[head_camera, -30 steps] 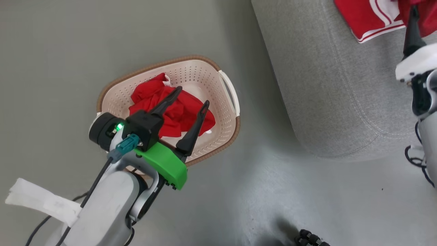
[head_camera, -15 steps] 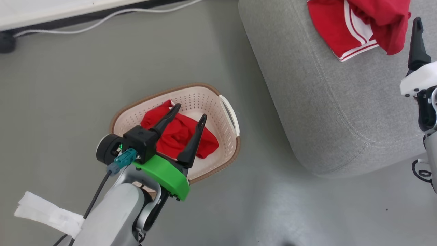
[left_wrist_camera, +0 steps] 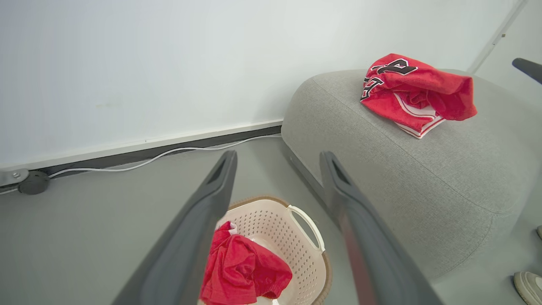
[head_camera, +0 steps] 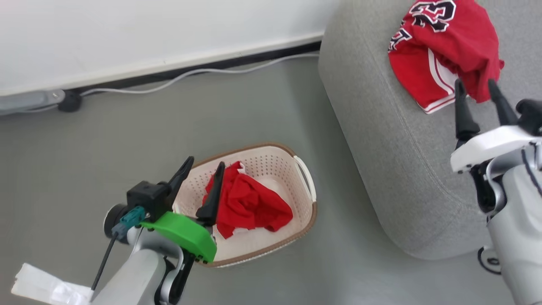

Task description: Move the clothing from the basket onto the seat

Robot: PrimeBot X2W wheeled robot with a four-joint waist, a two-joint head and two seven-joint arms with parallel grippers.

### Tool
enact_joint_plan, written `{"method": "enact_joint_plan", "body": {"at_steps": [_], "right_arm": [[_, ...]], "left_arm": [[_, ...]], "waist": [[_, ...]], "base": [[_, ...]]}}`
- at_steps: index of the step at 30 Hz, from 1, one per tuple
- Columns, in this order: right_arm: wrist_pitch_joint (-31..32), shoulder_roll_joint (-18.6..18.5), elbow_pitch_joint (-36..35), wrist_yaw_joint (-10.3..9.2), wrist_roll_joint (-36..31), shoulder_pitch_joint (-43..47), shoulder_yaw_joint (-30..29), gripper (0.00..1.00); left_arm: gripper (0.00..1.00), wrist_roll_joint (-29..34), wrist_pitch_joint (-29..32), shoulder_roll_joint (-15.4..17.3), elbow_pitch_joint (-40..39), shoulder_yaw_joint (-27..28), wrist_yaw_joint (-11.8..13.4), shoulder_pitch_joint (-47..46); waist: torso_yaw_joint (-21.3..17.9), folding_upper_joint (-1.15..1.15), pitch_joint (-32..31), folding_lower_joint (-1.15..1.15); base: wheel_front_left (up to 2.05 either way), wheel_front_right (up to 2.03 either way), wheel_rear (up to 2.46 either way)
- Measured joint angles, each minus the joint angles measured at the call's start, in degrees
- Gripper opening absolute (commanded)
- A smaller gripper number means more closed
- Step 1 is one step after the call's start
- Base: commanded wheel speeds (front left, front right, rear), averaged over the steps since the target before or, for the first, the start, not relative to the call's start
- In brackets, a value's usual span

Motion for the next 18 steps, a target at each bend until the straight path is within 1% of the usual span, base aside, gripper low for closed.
{"method": "enact_joint_plan", "body": {"at_steps": [4,9,13,15,17,18], "right_arm": [[0.0,1.7,-1.3,0.23,-0.1,3.5,0.8,1.00],[0.0,3.3,-3.5,-0.04,-0.8,7.5,1.8,1.00],[0.0,4.2,-6.0,-0.88,-2.1,10.2,3.1,1.00],[0.0,4.3,-7.3,-0.98,-4.2,11.4,4.5,1.00],[0.0,5.1,-9.0,-2.38,-4.9,12.9,5.1,1.00],[0.0,5.2,-9.6,-2.69,-5.2,13.4,5.3,1.00]], "left_arm": [[1.00,-1.1,-0.3,0.0,1.8,1.7,0.6,2.7],[1.00,-2.8,-0.9,0.1,3.0,4.4,1.8,5.7],[1.00,-2.9,-1.3,0.8,3.4,6.3,2.4,7.6],[1.00,-3.0,-1.3,1.2,3.4,7.3,2.6,8.3],[1.00,-3.2,-1.5,1.8,3.4,9.1,3.0,9.6],[1.00,-3.3,-1.8,2.0,3.4,9.6,3.0,10.1]], "waist": [[1.6,0.00,-3.0,0.00],[3.8,0.00,-6.6,0.00],[5.8,0.00,-8.8,0.00],[6.9,0.00,-9.8,0.00],[8.3,0.00,-11.0,0.00],[8.7,0.00,-11.4,0.00]], "base": [[0.00,0.00,0.00],[0.00,0.00,0.00],[0.00,0.00,0.00],[0.00,0.00,0.00],[0.00,0.00,0.00],[0.00,0.00,0.00]]}}
